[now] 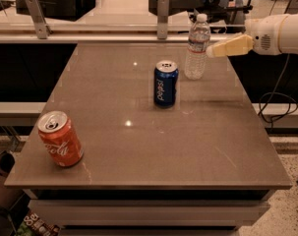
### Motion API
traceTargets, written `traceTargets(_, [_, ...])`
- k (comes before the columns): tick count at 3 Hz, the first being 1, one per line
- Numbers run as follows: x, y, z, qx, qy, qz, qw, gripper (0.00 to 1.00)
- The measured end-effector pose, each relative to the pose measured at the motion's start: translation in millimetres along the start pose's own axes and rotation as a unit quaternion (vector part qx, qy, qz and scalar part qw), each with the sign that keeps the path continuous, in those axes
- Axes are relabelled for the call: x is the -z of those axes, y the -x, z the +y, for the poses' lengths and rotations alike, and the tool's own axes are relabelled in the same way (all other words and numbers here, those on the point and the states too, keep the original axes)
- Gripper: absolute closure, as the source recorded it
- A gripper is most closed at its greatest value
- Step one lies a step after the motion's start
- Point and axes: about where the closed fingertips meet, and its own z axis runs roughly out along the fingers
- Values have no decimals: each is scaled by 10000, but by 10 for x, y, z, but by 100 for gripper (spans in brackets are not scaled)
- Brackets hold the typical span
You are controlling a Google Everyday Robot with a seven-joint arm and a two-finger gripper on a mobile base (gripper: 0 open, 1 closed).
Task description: Move water bottle near coke can
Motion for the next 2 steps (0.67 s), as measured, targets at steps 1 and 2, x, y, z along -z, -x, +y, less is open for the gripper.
traceTargets(1, [-149, 49, -22, -228, 149, -34, 9996, 0])
traceTargets(2, [-149, 49, -22, -228, 149, -34, 9996, 0])
